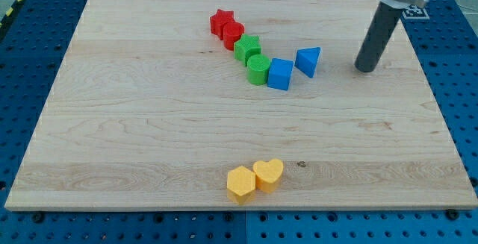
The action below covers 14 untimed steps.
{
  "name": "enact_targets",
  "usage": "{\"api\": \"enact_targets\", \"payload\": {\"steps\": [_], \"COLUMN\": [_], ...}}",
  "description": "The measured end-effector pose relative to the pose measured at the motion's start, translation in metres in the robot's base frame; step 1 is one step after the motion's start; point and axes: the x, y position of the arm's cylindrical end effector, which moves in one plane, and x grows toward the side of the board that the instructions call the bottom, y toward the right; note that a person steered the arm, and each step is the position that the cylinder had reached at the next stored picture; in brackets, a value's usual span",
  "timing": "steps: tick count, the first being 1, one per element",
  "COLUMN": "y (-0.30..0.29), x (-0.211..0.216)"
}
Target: Group up the blue blocksgreen circle
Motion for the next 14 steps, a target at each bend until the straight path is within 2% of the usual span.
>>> {"api": "enact_targets", "payload": {"steps": [4,5,6,7,8,9,11,12,13,14], "y": [-0.087,-0.094,-0.064,-0.029,-0.026,-0.075,-0.233,-0.251,-0.241,-0.217], "x": [-0.012,-0.020,-0.022,0.016,0.073,0.102,0.095,0.071,0.053,0.053]}}
